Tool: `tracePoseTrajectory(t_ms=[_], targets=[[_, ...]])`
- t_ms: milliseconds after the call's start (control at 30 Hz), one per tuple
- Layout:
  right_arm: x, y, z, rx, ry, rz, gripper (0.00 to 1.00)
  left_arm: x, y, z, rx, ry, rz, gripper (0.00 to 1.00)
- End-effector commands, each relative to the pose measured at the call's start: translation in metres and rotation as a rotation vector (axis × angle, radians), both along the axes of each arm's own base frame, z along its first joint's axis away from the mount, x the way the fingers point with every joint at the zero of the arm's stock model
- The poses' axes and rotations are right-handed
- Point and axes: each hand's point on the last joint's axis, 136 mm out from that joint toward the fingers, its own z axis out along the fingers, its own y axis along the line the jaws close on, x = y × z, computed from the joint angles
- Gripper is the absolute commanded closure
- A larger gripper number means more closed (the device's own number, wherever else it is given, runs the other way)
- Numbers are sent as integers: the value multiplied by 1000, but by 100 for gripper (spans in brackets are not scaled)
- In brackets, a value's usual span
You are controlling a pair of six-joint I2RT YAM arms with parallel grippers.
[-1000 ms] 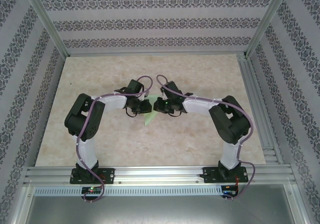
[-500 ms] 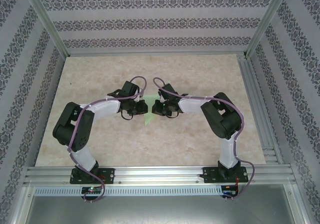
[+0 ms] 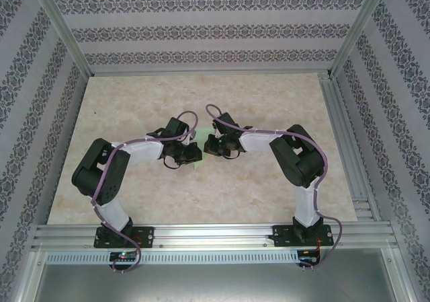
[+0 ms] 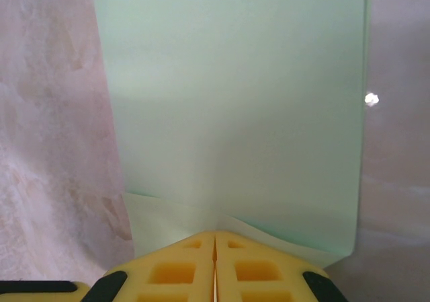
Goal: Fold a paper plane with a square sheet of paper (pick it up from the middle)
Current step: Third fold the triangle at the center of the table.
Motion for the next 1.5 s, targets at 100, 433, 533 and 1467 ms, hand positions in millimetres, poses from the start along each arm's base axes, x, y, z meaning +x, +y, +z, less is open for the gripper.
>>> tracePoseTrajectory(t_ms=[100, 433, 533, 1467], targets=[[2, -4, -10, -37, 24, -22, 91, -12, -1, -12, 17, 46, -10, 88], [1, -6, -11, -43, 27, -23, 91, -39, 13, -36, 84, 121, -36, 88], [2, -5, -8, -40, 20, -21, 91, -50, 20, -41, 114, 140, -39, 88], [1, -17, -24, -100, 53, -46, 92, -116, 26, -51, 195, 206, -118, 88]])
